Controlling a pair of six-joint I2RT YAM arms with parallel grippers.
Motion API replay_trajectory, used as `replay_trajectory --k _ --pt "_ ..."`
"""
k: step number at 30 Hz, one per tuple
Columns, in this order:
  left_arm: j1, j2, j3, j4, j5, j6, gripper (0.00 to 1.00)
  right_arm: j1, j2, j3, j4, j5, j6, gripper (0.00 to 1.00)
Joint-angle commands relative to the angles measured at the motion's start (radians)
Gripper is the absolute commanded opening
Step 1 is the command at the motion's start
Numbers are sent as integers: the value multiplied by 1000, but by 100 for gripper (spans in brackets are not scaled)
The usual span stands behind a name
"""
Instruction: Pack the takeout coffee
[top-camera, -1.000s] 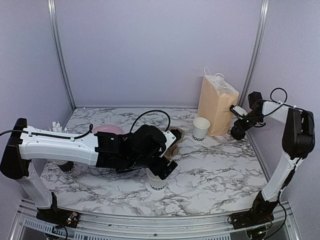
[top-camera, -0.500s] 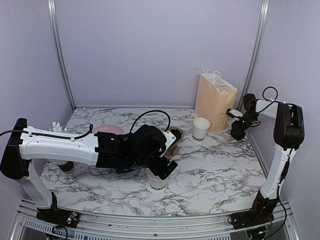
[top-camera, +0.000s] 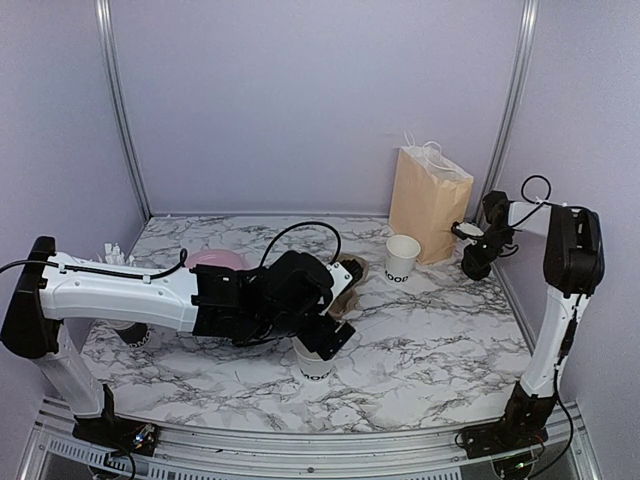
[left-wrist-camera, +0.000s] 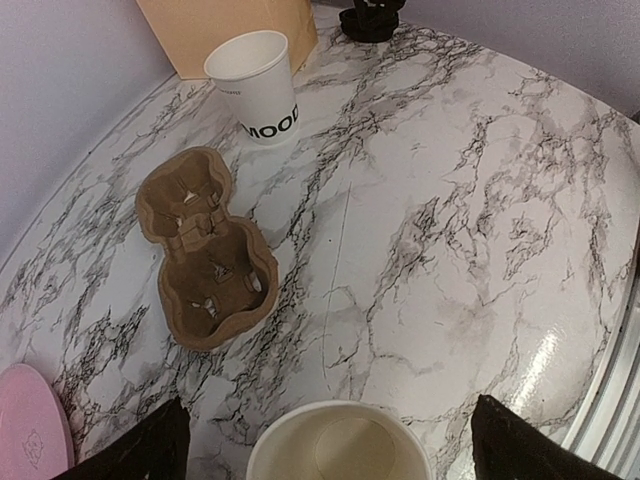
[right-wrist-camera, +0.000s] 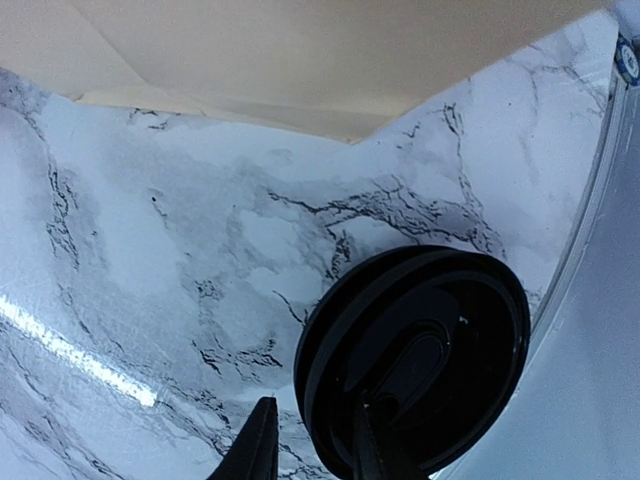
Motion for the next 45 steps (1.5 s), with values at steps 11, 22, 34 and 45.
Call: replay_trajectory --k 11,22,34,45 --pt "-5 1 -5 4 7 -19 99 -18 22 44 9 12 46 23" --pt "-6 -9 -21 2 7 -37 99 -18 53 55 5 2 54 21" --pt "-6 -1 -18 2 1 -29 99 -11 -111 -8 -90 -177 82 10" --pt "-6 19 -26 145 -86 53 99 14 -452 -226 -319 -982 -37 7"
